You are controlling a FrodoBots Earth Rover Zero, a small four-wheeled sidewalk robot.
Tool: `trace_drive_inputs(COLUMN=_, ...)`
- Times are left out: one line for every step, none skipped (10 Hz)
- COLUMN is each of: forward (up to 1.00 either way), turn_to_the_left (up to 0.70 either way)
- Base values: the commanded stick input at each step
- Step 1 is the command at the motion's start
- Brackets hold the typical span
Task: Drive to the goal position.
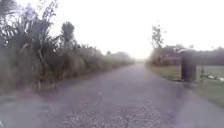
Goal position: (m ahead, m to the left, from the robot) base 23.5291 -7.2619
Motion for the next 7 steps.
trace_drive_inputs(forward=0.70, turn_to_the_left=-0.14)
trace_drive_inputs(forward=0.70, turn_to_the_left=-0.14)
trace_drive_inputs(forward=0.70, turn_to_the_left=-0.14)
trace_drive_inputs(forward=0.70, turn_to_the_left=-0.14)
trace_drive_inputs(forward=0.70, turn_to_the_left=-0.14)
trace_drive_inputs(forward=0.70, turn_to_the_left=-0.14)
trace_drive_inputs(forward=0.70, turn_to_the_left=-0.14)
